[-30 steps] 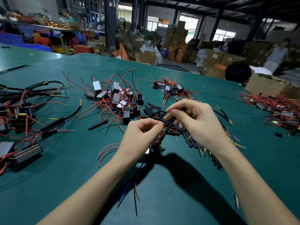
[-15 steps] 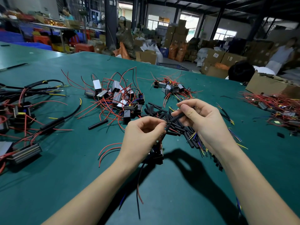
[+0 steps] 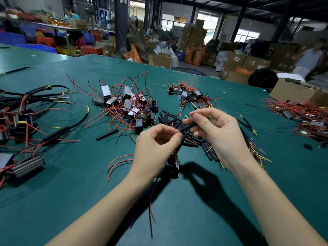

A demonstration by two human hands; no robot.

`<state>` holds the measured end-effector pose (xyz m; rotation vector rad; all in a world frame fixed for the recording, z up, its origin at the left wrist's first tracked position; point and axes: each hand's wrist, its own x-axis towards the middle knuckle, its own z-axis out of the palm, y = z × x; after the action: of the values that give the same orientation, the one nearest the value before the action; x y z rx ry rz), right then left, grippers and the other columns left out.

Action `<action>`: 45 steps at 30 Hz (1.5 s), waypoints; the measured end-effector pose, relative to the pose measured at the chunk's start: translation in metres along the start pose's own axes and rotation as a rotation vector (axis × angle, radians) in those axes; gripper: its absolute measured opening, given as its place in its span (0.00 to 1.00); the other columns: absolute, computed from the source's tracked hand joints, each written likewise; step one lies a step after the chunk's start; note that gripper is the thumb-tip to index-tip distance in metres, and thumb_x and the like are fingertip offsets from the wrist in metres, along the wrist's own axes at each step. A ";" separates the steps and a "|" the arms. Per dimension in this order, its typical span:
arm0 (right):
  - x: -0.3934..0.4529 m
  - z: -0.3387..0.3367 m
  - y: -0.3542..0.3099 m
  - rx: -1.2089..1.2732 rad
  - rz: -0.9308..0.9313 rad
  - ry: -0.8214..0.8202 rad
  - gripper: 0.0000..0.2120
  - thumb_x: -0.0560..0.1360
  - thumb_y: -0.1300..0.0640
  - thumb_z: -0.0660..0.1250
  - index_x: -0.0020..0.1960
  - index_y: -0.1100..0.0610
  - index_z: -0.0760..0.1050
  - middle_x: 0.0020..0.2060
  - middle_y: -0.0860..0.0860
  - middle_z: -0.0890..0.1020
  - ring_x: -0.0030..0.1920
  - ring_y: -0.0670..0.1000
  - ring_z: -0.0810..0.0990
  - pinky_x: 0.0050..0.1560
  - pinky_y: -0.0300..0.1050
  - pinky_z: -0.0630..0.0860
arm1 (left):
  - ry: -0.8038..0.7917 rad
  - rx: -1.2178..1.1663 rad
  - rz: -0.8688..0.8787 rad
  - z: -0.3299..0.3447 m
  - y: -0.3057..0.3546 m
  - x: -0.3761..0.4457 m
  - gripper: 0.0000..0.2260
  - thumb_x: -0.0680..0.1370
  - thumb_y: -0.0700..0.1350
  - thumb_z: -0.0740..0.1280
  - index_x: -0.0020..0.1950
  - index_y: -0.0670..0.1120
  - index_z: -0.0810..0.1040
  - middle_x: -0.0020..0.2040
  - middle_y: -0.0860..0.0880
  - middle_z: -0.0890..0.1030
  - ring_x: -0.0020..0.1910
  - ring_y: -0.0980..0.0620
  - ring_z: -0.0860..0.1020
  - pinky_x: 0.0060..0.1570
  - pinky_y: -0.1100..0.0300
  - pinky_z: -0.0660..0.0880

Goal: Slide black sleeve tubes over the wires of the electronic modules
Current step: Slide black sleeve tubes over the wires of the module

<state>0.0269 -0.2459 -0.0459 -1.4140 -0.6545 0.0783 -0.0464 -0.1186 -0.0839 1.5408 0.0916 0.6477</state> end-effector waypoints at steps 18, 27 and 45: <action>-0.004 0.002 -0.016 -0.413 -0.105 -0.099 0.09 0.75 0.69 0.66 0.42 0.58 0.79 0.35 0.56 0.84 0.30 0.46 0.74 0.34 0.37 0.75 | -0.050 0.211 0.152 -0.001 -0.007 -0.001 0.05 0.73 0.36 0.70 0.39 0.44 0.82 0.33 0.50 0.82 0.31 0.57 0.77 0.37 0.61 0.76; -0.001 -0.001 -0.012 -0.433 -0.032 -0.143 0.07 0.76 0.67 0.65 0.44 0.58 0.79 0.36 0.57 0.84 0.30 0.47 0.75 0.34 0.37 0.74 | -0.100 0.023 -0.049 -0.003 -0.002 -0.001 0.14 0.70 0.35 0.74 0.44 0.42 0.69 0.35 0.46 0.83 0.32 0.48 0.80 0.38 0.52 0.79; -0.005 0.004 -0.001 -0.437 0.062 -0.195 0.06 0.75 0.65 0.68 0.45 0.58 0.71 0.34 0.56 0.84 0.29 0.48 0.76 0.31 0.36 0.72 | -0.223 0.352 0.030 -0.013 -0.001 0.002 0.10 0.69 0.41 0.75 0.46 0.47 0.77 0.32 0.51 0.84 0.22 0.63 0.71 0.26 0.72 0.64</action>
<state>0.0211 -0.2445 -0.0469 -1.8642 -0.8222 0.1291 -0.0501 -0.1060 -0.0848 1.9483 0.0129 0.4958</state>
